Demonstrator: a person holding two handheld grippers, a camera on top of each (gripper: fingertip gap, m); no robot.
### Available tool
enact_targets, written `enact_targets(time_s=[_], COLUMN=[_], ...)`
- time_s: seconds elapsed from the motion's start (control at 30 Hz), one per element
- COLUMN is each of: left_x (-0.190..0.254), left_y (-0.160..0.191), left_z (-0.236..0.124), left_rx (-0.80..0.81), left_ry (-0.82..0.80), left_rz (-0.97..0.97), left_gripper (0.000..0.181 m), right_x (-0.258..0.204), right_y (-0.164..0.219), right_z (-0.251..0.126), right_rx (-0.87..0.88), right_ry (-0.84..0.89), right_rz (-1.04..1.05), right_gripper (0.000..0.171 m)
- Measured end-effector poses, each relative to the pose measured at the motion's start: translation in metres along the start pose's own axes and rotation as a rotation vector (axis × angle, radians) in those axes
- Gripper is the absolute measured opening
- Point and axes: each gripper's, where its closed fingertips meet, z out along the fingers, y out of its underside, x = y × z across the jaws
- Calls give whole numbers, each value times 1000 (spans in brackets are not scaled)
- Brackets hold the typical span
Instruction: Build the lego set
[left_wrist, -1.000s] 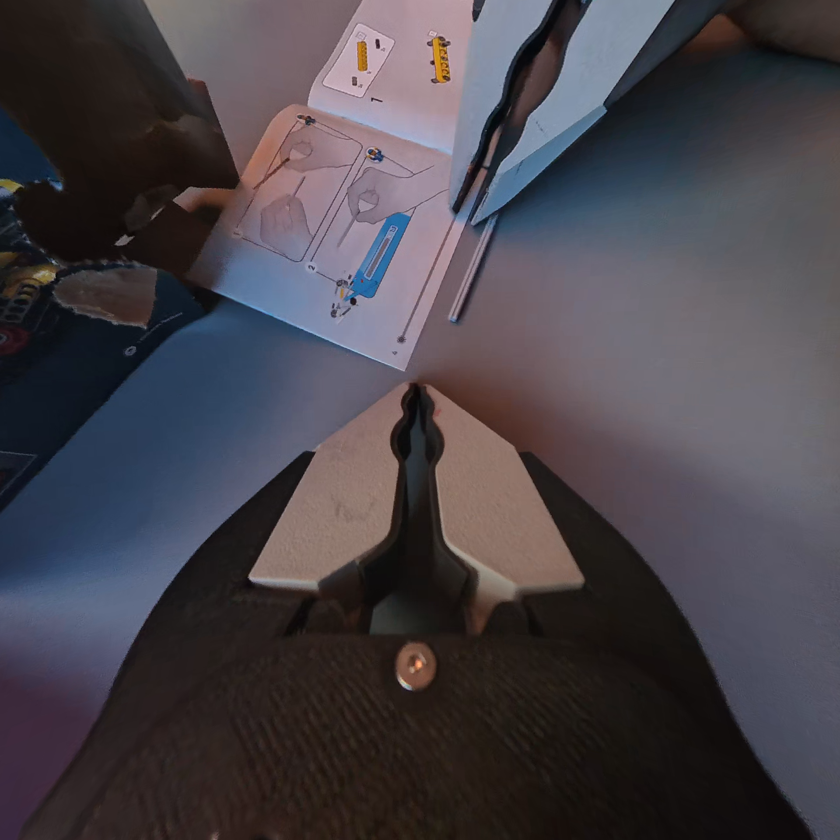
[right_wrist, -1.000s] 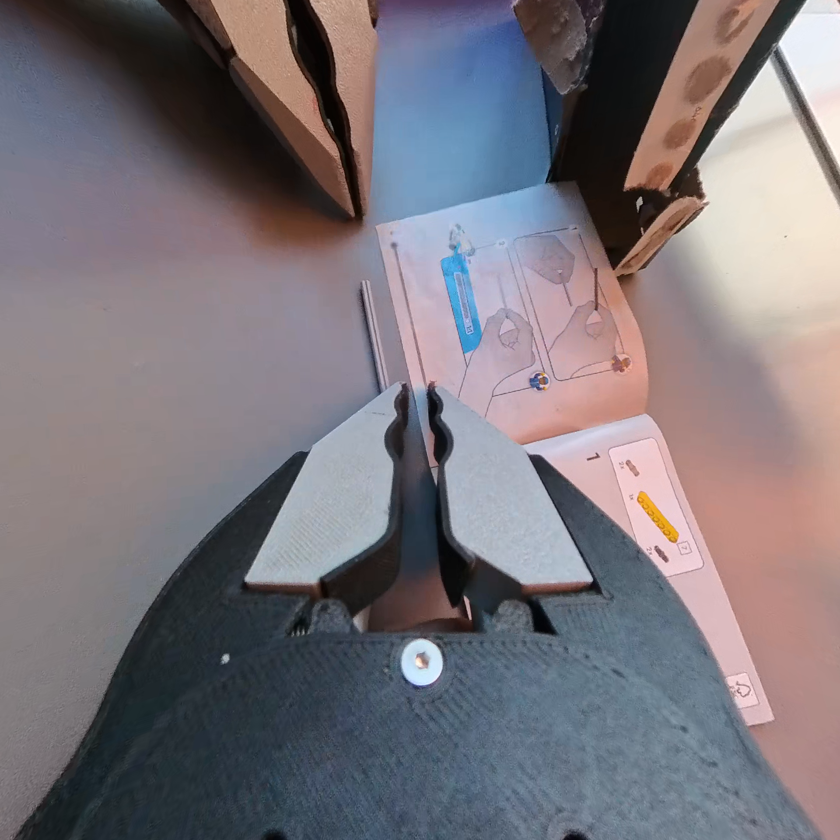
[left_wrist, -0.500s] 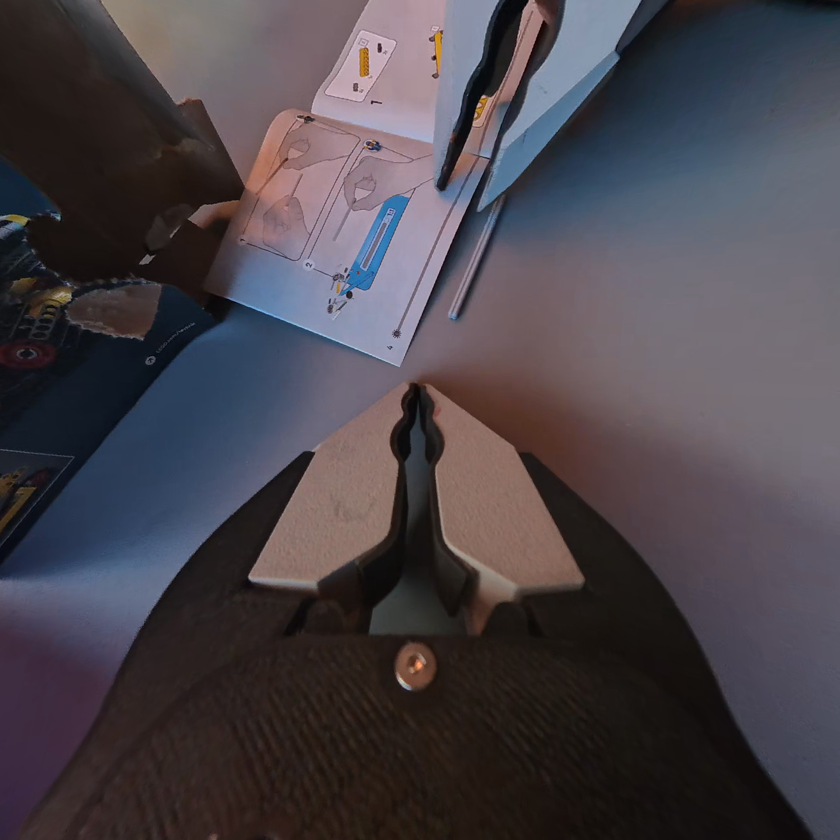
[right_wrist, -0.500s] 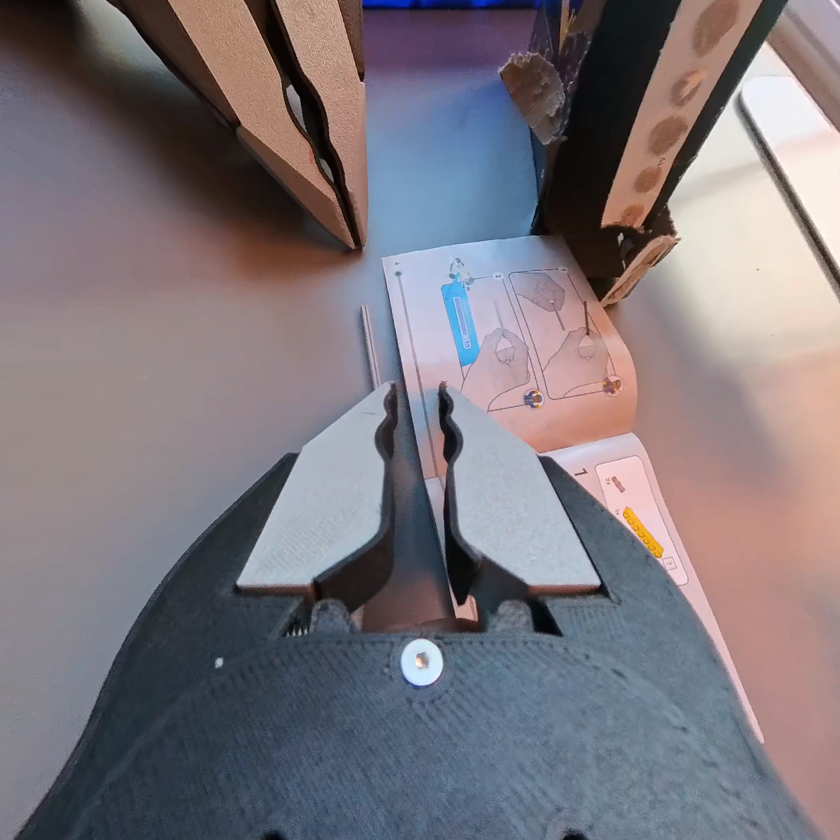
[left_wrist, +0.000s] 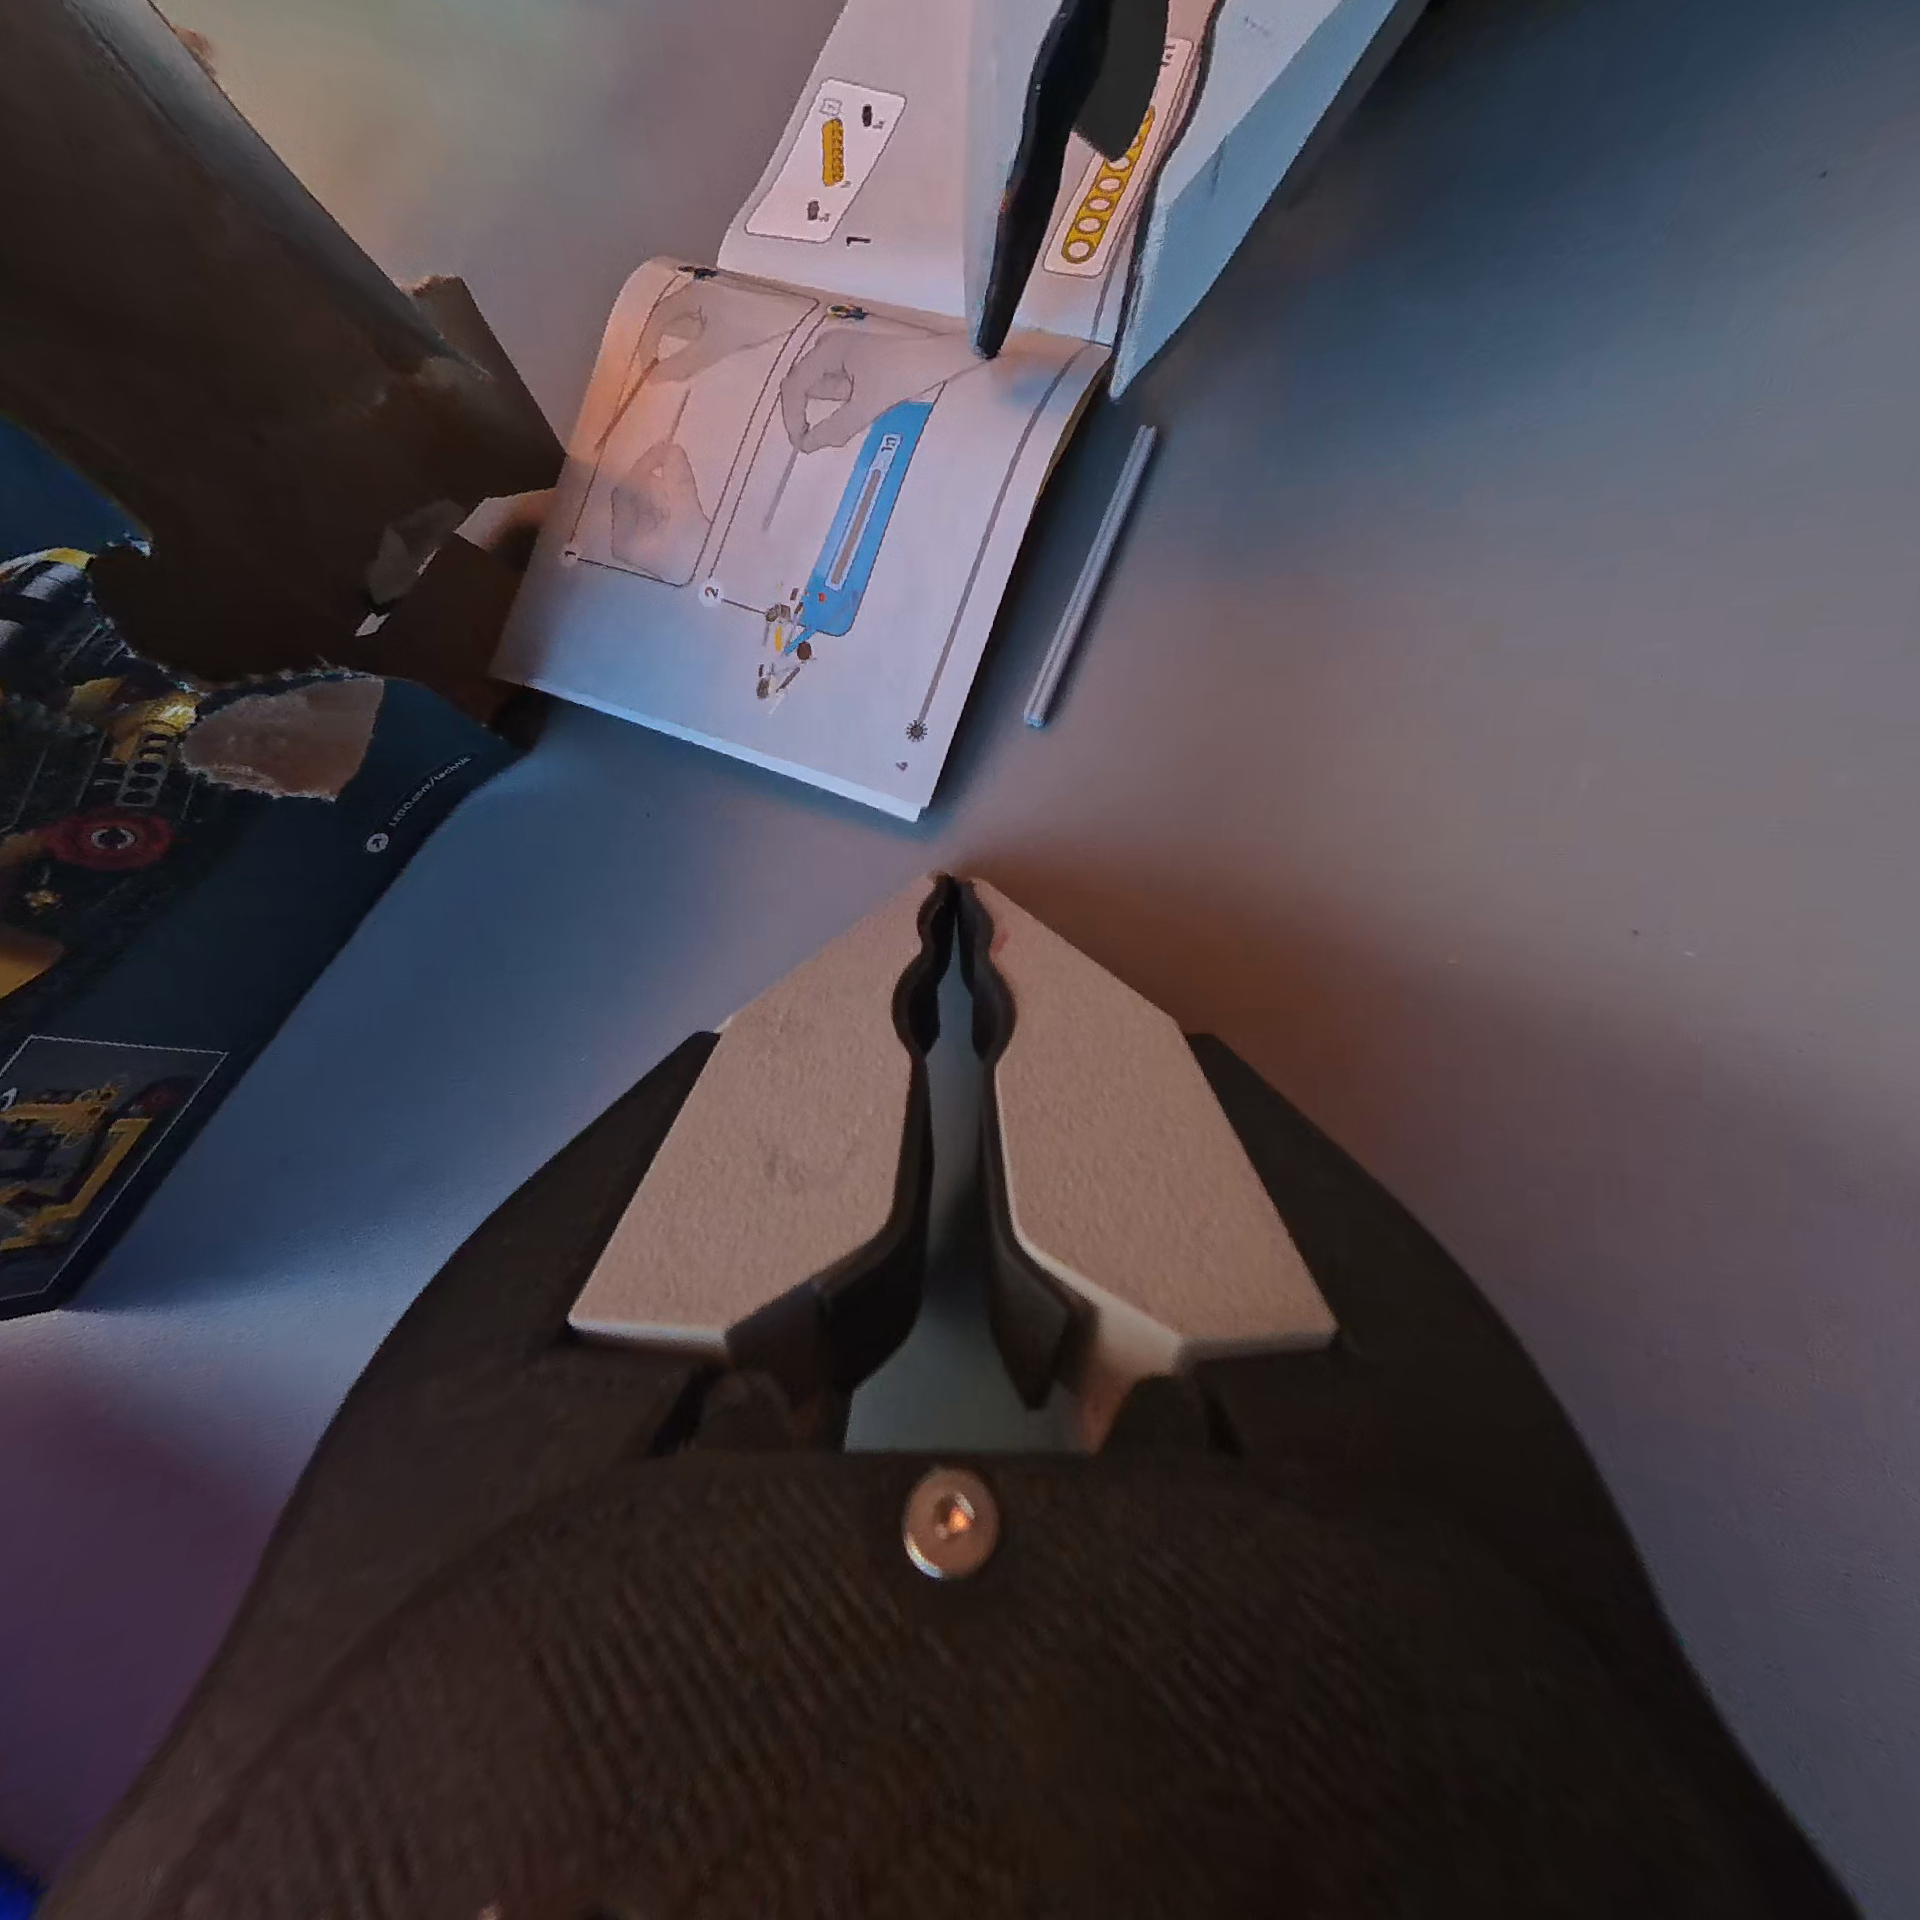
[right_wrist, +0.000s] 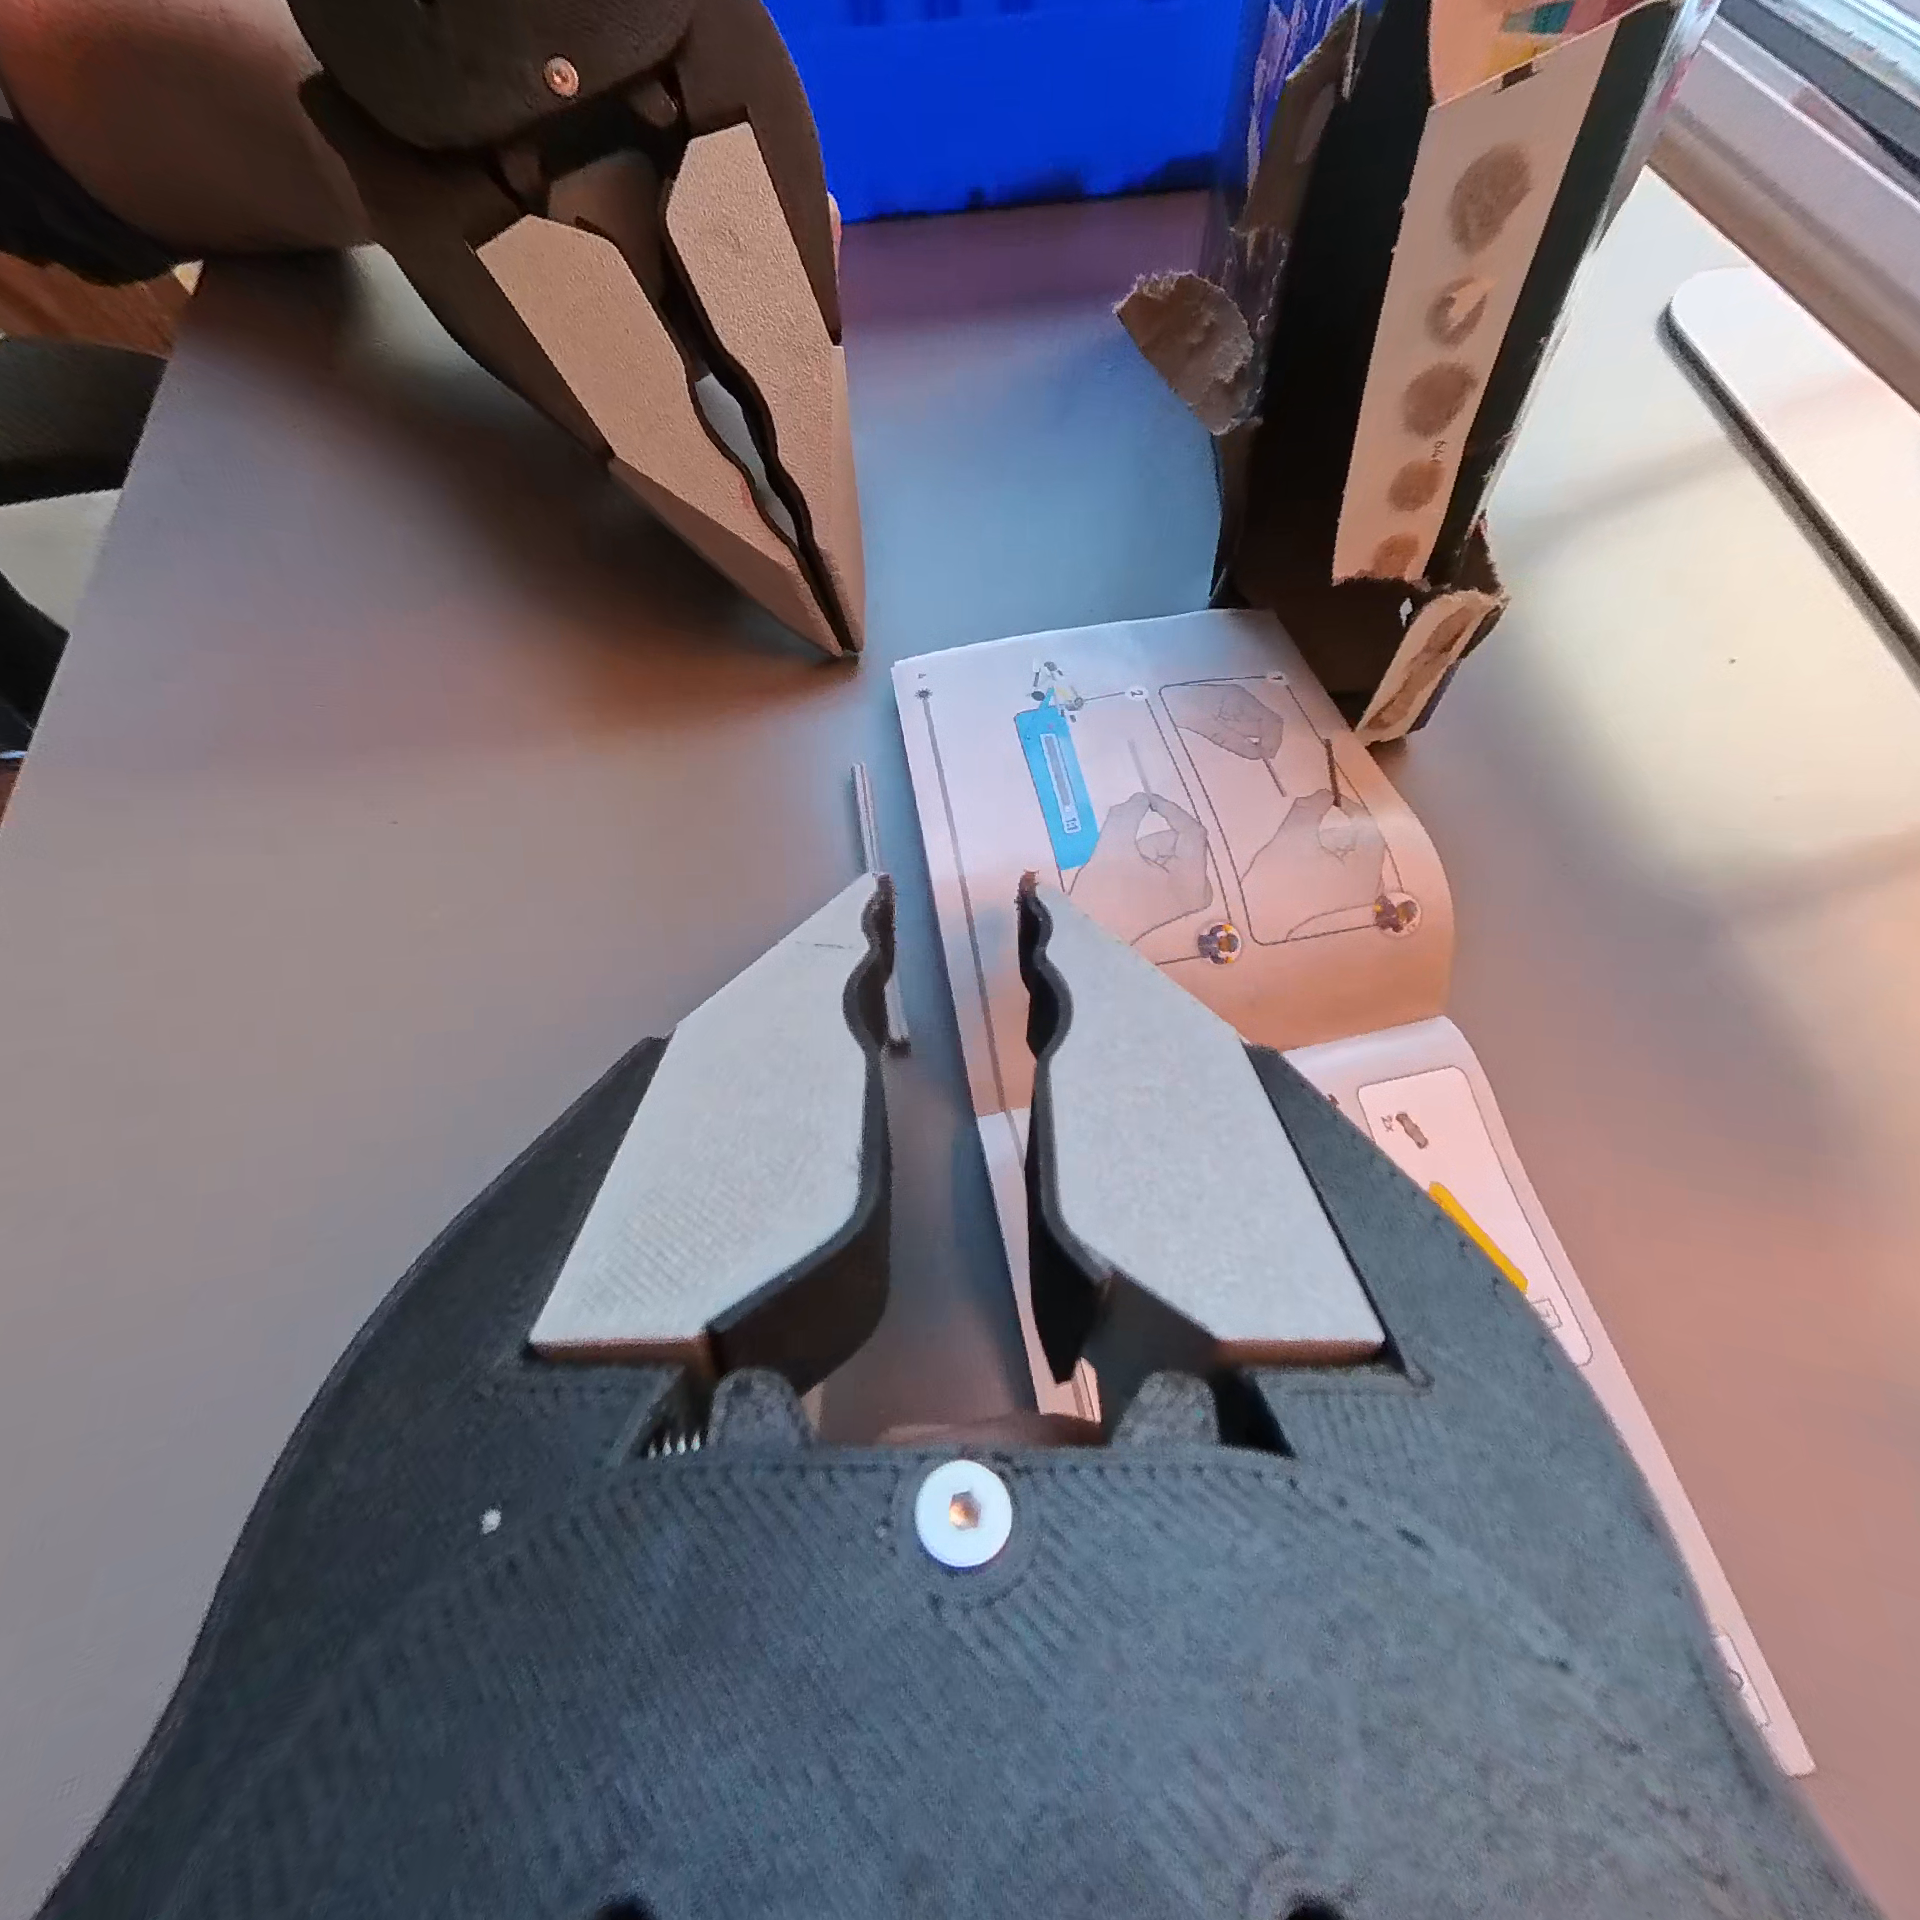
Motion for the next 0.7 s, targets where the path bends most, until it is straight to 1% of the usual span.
enact_targets(time_s=[0.17, 0.4, 0.6, 0.7], left_x=[0, 0, 1, 1], left_y=[0, 1, 1, 1], left_z=[0, -1, -1, -1], left_rx=[2, 2, 3, 3], left_ry=[26, 25, 46, 62], left_rz=[-29, -31, -54, -72], left_gripper=[0, 0, 0, 0], right_x=[-2, -1, -9, -14], right_y=[-7, -21, -18, -13], right_z=[-4, -19, -23, -21], right_rx=[55, 181, 123, 55], right_ry=[-17, -44, -50, -28], right_rz=[14, 69, 0, -67], right_gripper=[20, 20, 20, 18])
